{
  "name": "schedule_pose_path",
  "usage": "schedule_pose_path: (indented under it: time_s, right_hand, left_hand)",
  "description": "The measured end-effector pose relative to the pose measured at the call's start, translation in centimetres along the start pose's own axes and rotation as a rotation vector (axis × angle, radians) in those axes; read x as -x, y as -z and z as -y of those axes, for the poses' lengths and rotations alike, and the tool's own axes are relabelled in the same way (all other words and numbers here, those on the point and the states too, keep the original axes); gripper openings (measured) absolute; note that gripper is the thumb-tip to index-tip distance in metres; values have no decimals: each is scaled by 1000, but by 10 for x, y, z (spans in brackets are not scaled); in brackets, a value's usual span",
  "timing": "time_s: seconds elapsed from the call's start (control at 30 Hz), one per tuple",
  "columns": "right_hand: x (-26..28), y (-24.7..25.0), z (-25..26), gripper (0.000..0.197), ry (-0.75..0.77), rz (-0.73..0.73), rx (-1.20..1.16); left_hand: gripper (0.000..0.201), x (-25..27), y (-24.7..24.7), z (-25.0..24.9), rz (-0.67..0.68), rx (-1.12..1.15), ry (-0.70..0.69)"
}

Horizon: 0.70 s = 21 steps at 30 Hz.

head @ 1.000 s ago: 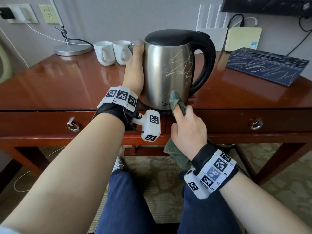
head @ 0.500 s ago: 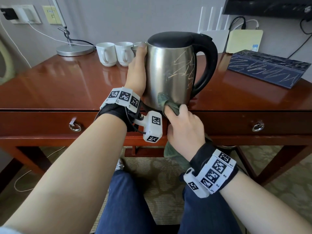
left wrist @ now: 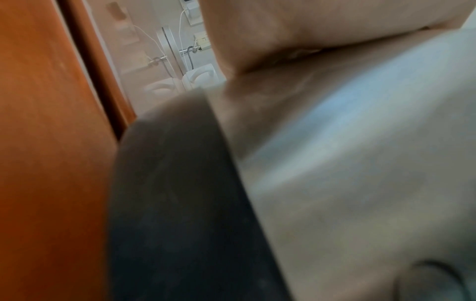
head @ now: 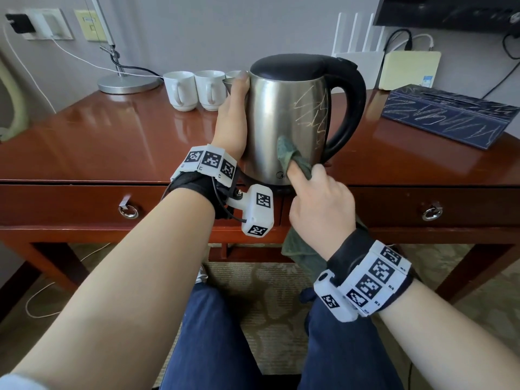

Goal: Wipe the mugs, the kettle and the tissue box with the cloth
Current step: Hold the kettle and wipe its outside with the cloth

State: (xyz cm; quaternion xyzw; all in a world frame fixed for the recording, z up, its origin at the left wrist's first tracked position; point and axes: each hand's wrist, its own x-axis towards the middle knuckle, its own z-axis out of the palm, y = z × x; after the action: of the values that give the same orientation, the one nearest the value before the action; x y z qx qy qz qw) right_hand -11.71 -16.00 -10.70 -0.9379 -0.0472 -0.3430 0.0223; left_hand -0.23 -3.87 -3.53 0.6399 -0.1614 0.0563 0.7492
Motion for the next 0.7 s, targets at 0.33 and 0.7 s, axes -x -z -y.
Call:
schedule_pose_path:
  time_s: [0.33, 0.7]
  right_hand:
    - [-27, 16, -7, 62, -47, -136, -67]
    - [-12, 8, 2, 61, -14, -41, -61]
  left_hand:
    - [50, 6, -2, -4, -27, 37, 21]
    - [54, 4, -2, -2, 9, 54, 31]
